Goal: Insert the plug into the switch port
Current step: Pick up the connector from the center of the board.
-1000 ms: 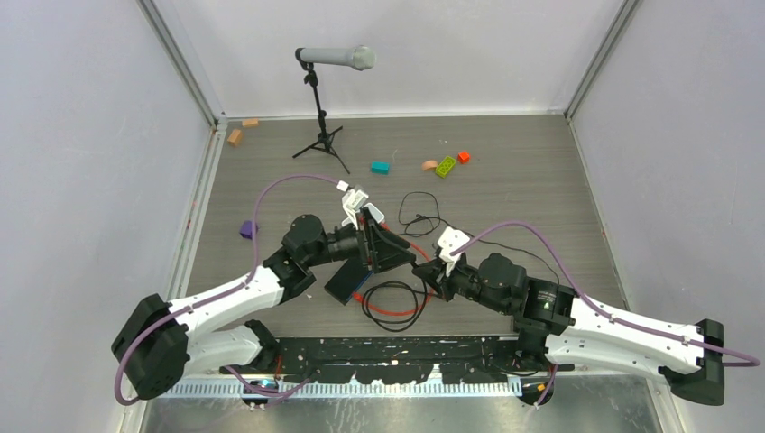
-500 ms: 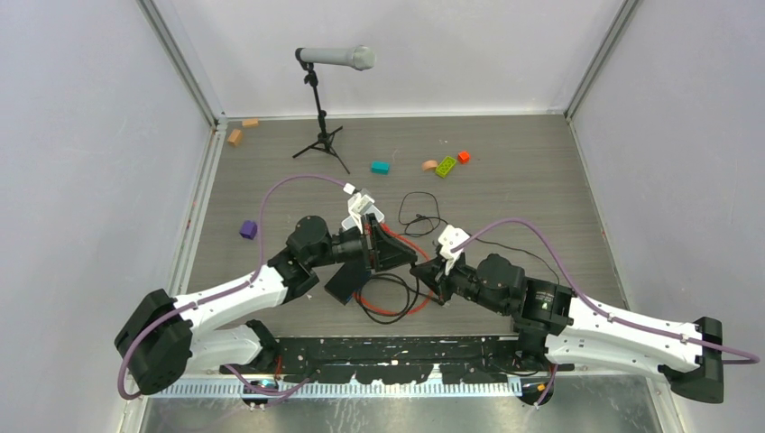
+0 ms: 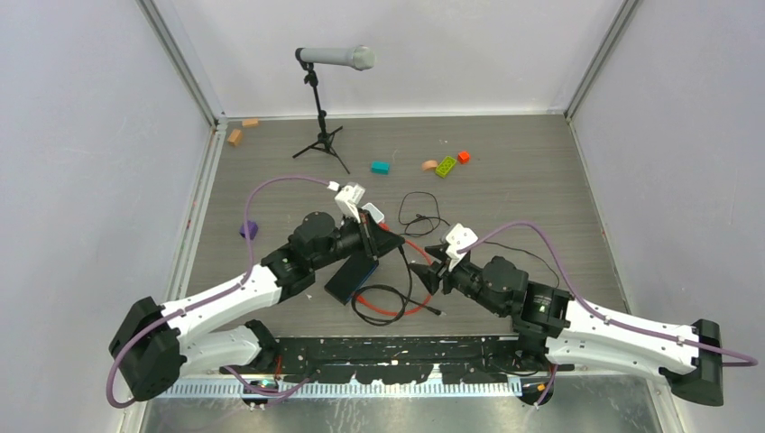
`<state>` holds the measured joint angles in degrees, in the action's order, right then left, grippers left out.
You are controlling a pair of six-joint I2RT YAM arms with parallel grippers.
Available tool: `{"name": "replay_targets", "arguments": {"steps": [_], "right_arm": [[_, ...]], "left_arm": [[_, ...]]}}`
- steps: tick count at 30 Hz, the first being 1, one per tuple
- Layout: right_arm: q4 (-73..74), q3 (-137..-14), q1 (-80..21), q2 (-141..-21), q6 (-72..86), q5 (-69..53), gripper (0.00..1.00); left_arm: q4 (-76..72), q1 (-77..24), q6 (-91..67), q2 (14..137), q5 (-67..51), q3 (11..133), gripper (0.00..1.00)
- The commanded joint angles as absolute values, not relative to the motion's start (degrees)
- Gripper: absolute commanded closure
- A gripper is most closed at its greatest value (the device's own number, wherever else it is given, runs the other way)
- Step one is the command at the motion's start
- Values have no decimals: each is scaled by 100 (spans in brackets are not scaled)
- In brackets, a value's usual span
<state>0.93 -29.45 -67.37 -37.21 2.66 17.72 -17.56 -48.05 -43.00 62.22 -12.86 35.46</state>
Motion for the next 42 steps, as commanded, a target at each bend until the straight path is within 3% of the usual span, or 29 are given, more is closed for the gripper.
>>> {"name": "replay_targets", "arguments": {"steps": [1, 5, 11, 20, 27, 42], "right_arm": [[-1291, -2516, -6737, -3855, -253, 2388, 44], [-1265, -2513, -6733, -4009, -39, 2464, 45], [474, -3036, -6733, -4293, 1283, 2979, 47], [1110, -2970, -6732, -4837, 1883, 2209, 41], [279, -2879, -6555, -5912, 1929, 1503, 34], [-1782, -2773, -6345, -8086, 2443, -304, 38]], "left_arm": [[-1301, -4860, -4508, 5984, -63, 3744, 100], [-1355, -4869, -4506, 5898, 167, 3641, 100], [-1644, -4871, -4037, 5562, 113, 3579, 100], [-1405, -4862, -2849, 4150, -398, 3732, 100], [-904, -4863, -2544, 3417, -361, 3683, 100], [-765, -4862, -2435, 2967, -44, 3445, 100]]}}
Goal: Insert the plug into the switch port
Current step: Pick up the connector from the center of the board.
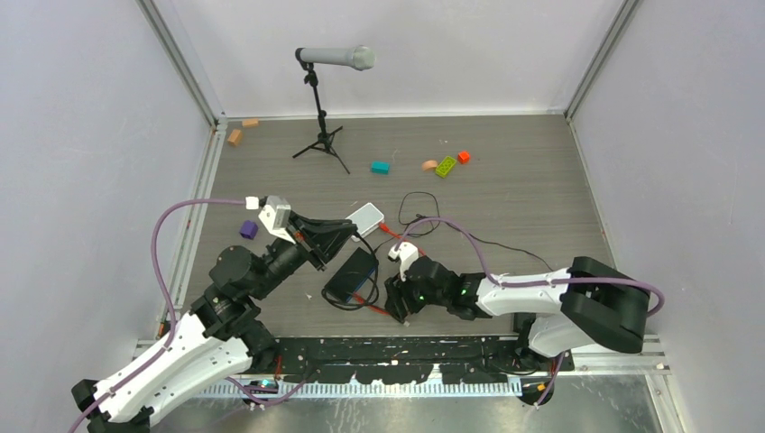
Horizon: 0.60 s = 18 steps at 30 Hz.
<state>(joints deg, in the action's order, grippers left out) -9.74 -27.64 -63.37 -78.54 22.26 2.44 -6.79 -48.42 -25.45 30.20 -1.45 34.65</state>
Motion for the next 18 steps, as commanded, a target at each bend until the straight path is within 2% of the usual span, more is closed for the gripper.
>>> {"name": "replay_targets", "arguments": {"steps": [1, 7, 14, 18], "right_arm": [[-1804, -2777, -6338, -8146, 2451, -330, 39], [-1763, -2750, -6344, -8195, 2447, -280, 42], [-1807, -2465, -6347, -7230, 2591, 415, 42], [-1854, -2404, -6346, -6879, 2468, 112, 42]], "left_arm": [[-765, -4868, -2435, 2977, -44, 3441, 100], [-799, -4867, -2425, 3021, -44, 3452, 100], [-841, -4865, -2435, 3076, -44, 3452, 100], [-874, -4865, -2451, 3106, -44, 3445, 100]]}}
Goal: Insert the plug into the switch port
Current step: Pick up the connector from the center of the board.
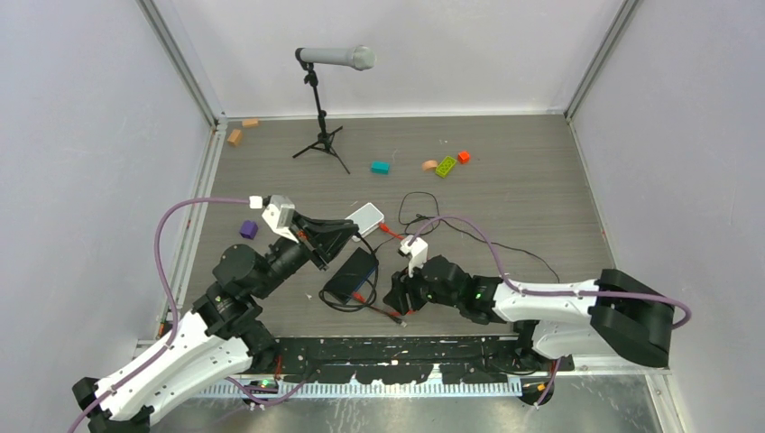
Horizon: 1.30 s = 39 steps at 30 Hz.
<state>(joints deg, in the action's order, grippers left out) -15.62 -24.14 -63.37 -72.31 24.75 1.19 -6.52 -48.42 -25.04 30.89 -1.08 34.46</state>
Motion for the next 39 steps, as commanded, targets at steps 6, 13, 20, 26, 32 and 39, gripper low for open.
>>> {"name": "replay_targets", "arguments": {"steps": [6, 13, 20, 26, 32, 39], "right_arm": [[-1886, -2605, -6471, -7492, 2253, -632, 45], [-2330, -2706, -6635, -8162, 2325, -457, 50], [-2317, -2673, -6640, -8152, 2301, -328, 73], [-2268, -2631, -6640, -8023, 2289, -200, 87], [-1646, -2676, -6642, -7170, 2180, 280, 92], [-524, -2759, -6639, -6014, 1918, 1159, 96]], "left_arm": [[-974, -4870, -2487, 3201, -61, 3443, 100], [-961, -4861, -2504, 3163, -97, 3462, 100], [-931, -4863, -2496, 3133, -79, 3455, 100], [-926, -4865, -2479, 3125, -95, 3490, 100], [-494, -4861, -2203, 2843, -44, 3940, 100], [295, -4860, -1757, 2513, 232, 4869, 100]]}}
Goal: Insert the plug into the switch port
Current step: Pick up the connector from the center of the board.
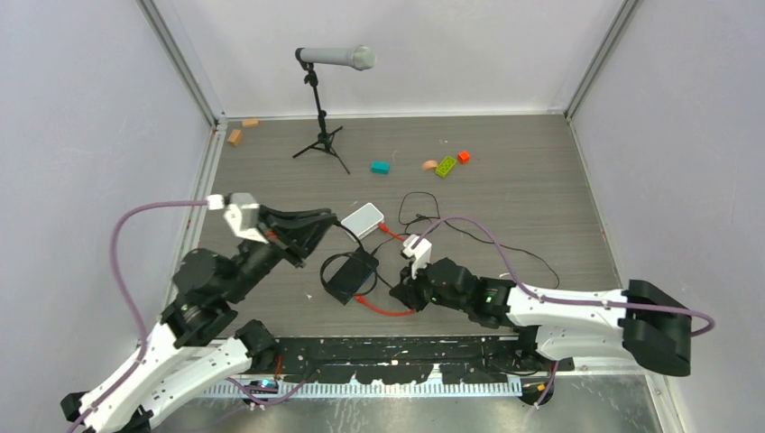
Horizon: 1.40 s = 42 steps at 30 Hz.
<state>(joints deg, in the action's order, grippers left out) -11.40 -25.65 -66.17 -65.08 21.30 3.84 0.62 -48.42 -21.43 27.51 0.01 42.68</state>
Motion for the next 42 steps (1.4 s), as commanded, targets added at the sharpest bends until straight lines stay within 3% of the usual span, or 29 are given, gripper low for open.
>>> {"name": "replay_targets", "arguments": {"steps": [1, 17, 29, 42], "right_arm": [[-386, -2760, -6640, -5904, 1877, 1338, 96], [1643, -3085, -6255, -5110, 2804, 5112, 100], [1574, -3408, -3812, -4867, 2966, 4695, 100], [1057, -3909, -973, -5430, 2872, 3154, 100]], "left_arm": [[337, -4860, -1705, 2448, 261, 4966, 100], [1361, -4861, -1111, 1673, 660, 5974, 100], [2361, -4868, -1017, 1383, 2283, 6272, 100], [3828, -4870, -1336, 1792, 4505, 6804, 100]]}}
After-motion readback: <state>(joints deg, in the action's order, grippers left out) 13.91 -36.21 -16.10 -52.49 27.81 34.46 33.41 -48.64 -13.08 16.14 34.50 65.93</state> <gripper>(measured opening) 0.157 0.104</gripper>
